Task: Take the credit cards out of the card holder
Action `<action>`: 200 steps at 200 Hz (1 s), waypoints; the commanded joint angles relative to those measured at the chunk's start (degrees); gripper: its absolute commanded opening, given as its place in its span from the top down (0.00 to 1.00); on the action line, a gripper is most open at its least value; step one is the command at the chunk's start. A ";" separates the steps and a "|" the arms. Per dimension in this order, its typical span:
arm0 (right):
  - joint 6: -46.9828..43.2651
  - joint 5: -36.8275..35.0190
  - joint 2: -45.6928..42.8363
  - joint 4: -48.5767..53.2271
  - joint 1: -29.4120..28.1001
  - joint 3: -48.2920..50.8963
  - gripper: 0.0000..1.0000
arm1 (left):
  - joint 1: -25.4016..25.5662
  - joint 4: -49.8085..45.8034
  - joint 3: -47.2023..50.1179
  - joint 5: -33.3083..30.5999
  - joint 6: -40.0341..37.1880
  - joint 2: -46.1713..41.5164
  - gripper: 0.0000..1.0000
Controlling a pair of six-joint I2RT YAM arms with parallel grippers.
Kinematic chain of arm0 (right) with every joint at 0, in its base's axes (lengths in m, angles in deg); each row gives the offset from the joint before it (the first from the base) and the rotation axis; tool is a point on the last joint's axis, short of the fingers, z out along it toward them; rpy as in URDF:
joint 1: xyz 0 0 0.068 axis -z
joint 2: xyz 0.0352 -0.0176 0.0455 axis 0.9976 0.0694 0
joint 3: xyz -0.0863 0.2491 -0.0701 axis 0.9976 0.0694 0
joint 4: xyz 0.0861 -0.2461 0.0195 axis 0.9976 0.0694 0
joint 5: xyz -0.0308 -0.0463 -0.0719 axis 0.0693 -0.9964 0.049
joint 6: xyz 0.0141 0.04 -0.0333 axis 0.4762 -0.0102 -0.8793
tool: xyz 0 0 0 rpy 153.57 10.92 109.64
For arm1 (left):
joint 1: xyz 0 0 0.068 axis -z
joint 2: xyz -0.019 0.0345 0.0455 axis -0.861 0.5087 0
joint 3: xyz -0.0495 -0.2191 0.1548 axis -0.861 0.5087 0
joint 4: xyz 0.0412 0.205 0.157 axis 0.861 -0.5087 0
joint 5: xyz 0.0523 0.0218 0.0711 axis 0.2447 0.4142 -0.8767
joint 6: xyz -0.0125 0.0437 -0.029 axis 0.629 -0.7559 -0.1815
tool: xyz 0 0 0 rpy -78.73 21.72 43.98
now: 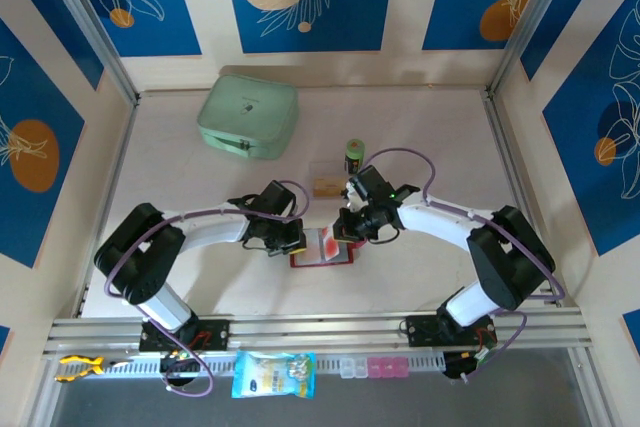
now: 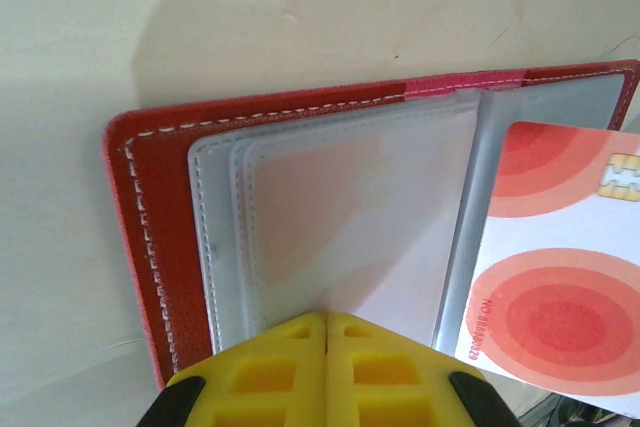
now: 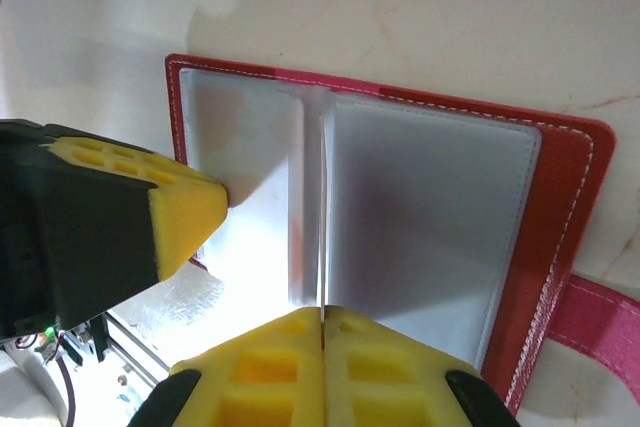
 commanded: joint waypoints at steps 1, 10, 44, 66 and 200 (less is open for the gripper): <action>-3.34 -0.30 -2.05 3.42 0.41 -2.70 0.95 | 0.23 -2.06 1.13 -1.69 0.68 -0.75 0.97; -4.62 -0.46 -2.39 4.20 0.58 -3.28 0.95 | 0.26 -2.15 0.99 -1.62 0.62 -0.92 0.97; -13.31 -1.35 -2.83 8.27 1.08 -6.53 1.00 | 0.15 -2.15 0.90 -1.74 0.76 -1.89 0.94; -21.21 -3.72 -2.87 10.63 1.07 -8.80 1.00 | 0.19 -2.24 0.55 -1.53 0.77 -2.53 0.93; -75.48 -5.59 9.67 25.70 9.82 -33.24 1.00 | -3.47 -4.81 2.98 -3.28 -0.87 -11.35 0.90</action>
